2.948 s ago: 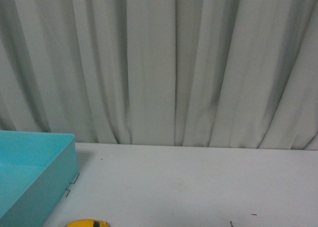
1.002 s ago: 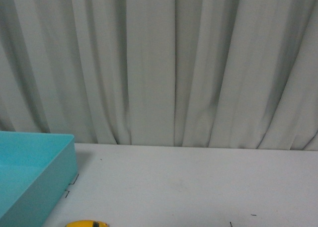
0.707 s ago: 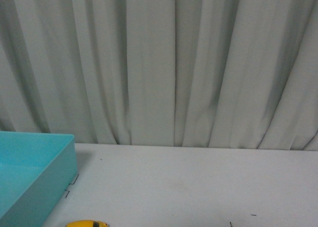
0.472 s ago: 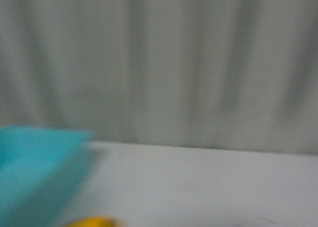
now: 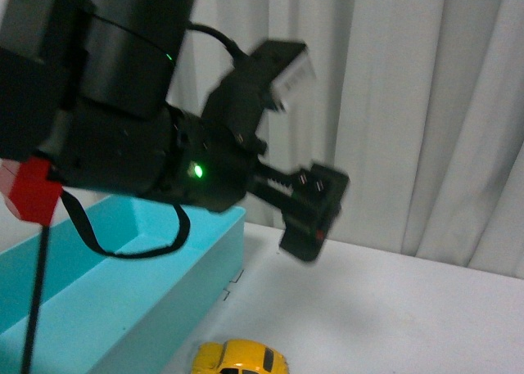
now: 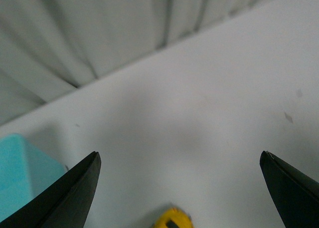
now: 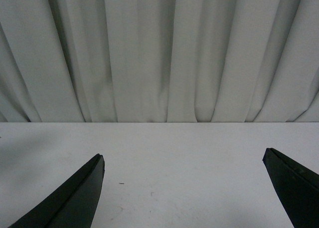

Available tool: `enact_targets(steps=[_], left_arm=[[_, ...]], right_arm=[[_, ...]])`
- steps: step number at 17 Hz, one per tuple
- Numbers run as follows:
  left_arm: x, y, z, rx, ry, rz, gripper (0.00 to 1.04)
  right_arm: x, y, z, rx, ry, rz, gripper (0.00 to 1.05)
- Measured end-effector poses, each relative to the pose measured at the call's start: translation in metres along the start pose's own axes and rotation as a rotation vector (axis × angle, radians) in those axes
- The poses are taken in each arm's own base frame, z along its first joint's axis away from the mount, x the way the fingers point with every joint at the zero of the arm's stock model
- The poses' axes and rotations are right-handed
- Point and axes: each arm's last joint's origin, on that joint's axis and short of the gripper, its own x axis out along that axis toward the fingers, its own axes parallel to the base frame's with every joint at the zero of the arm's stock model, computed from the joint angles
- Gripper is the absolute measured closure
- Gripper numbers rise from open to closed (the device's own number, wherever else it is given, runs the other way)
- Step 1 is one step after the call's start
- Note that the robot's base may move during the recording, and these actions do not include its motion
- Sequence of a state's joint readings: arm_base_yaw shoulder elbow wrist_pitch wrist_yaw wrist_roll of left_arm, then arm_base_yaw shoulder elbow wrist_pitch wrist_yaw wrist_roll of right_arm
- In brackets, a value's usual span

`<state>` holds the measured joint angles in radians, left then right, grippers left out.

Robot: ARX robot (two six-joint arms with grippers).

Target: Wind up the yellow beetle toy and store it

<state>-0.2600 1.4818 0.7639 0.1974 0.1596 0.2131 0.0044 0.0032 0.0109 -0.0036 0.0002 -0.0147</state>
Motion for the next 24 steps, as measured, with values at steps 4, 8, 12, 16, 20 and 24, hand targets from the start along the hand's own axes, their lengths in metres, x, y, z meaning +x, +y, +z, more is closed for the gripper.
enact_targets(steps=[4, 8, 12, 16, 20, 24], left_arm=[[0.015, -0.022, -0.033, 0.332, 0.260, -0.237, 0.07], [0.034, -0.021, -0.049, 0.504, 0.366, -0.244, 0.07], [0.054, -0.015, -0.073, 0.630, 0.522, -0.206, 0.07], [0.071, -0.005, -0.085, 0.684, 0.595, -0.174, 0.07], [0.078, -0.001, -0.093, 0.710, 0.645, -0.155, 0.09], [0.079, 0.000, -0.090, 0.702, 0.645, -0.148, 0.48]], right_arm=[[0.000, 0.000, 0.000, 0.000, 0.000, 0.000, 0.07], [0.000, 0.000, 0.000, 0.000, 0.000, 0.000, 0.07], [0.000, 0.000, 0.000, 0.000, 0.000, 0.000, 0.07], [0.000, 0.000, 0.000, 0.000, 0.000, 0.000, 0.07], [0.000, 0.000, 0.000, 0.000, 0.000, 0.000, 0.07], [0.000, 0.000, 0.000, 0.000, 0.000, 0.000, 0.07]])
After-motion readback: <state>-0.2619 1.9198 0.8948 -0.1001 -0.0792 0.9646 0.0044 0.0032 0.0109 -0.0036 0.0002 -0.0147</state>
